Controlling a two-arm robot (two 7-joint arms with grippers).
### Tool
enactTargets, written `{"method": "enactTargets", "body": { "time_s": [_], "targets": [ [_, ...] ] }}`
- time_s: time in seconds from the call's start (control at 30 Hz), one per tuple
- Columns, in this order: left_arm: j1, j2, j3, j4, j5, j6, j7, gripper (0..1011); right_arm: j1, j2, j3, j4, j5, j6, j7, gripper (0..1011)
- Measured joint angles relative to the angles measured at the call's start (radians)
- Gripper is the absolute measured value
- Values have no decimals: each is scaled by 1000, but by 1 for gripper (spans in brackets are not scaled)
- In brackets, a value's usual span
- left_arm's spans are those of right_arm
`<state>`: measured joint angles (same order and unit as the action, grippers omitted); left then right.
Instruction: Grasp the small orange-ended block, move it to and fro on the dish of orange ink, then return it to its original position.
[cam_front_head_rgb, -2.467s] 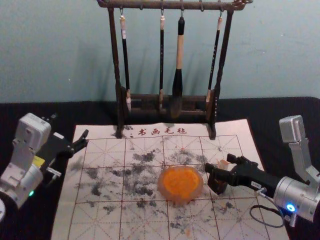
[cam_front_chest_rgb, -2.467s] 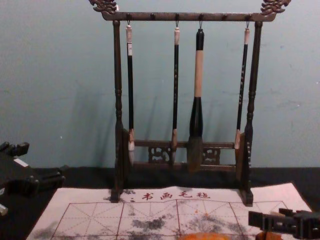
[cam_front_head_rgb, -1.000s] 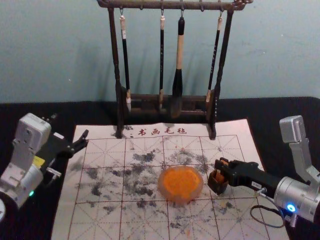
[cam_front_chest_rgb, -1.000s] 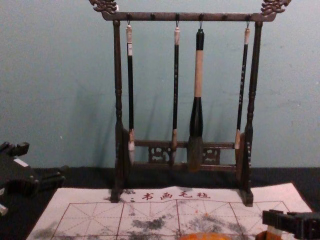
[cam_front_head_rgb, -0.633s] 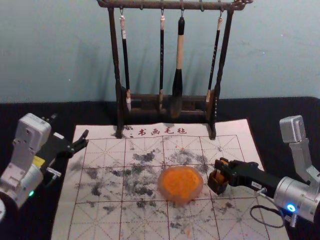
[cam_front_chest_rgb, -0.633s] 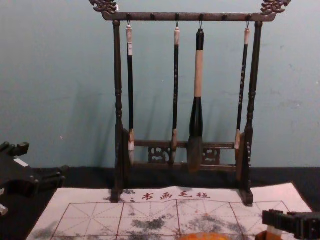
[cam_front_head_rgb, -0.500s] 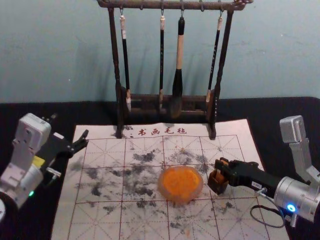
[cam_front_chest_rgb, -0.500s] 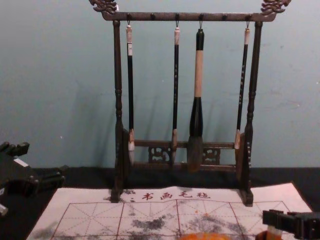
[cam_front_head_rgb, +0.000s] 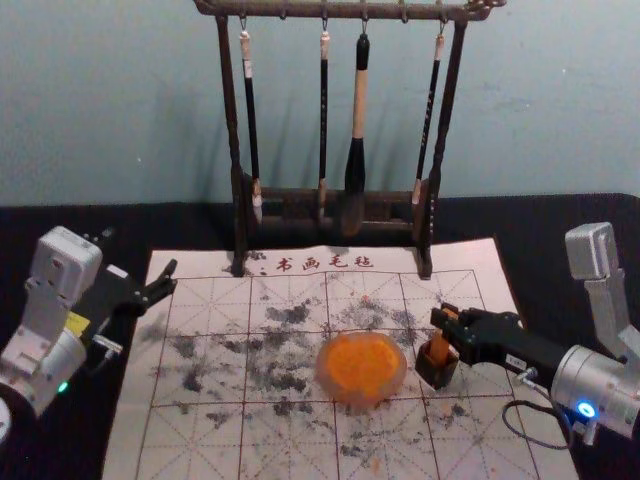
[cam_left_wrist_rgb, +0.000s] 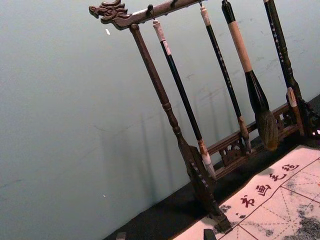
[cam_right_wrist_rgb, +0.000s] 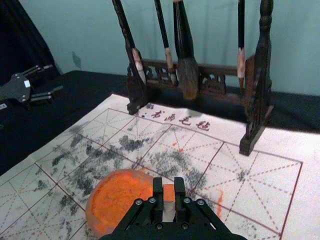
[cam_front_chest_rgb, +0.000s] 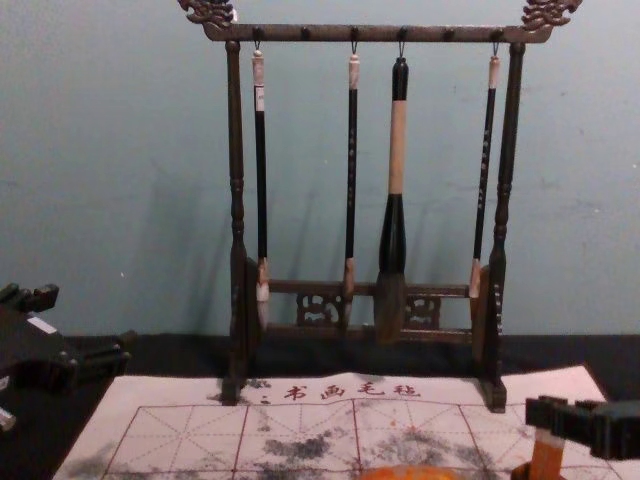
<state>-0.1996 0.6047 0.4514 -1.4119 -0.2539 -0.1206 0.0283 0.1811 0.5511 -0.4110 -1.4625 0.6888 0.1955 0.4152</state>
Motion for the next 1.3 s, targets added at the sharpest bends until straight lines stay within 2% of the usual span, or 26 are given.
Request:
{"method": "enactTargets", "body": {
  "time_s": [0.43,0.67,1.0,1.13,1.3],
  "targets": [
    [0,0,0,0,0,0,0,1001,2,18,27,-75,-33,-52,9,88],
    [0,0,0,0,0,0,0,1001,23,8,19,-88,-55,-83,35,88],
    [0,0,0,0,0,0,0,1001,71,-28,-58,-54,-136,-116,89,88],
    [0,0,0,0,0,0,0,1001,86,-38,-94,-35,-188,-131,107,88],
    [0,0,0,0,0,0,0,1001,93,-43,-118,-19,-228,-144,124,87]
  ]
}}
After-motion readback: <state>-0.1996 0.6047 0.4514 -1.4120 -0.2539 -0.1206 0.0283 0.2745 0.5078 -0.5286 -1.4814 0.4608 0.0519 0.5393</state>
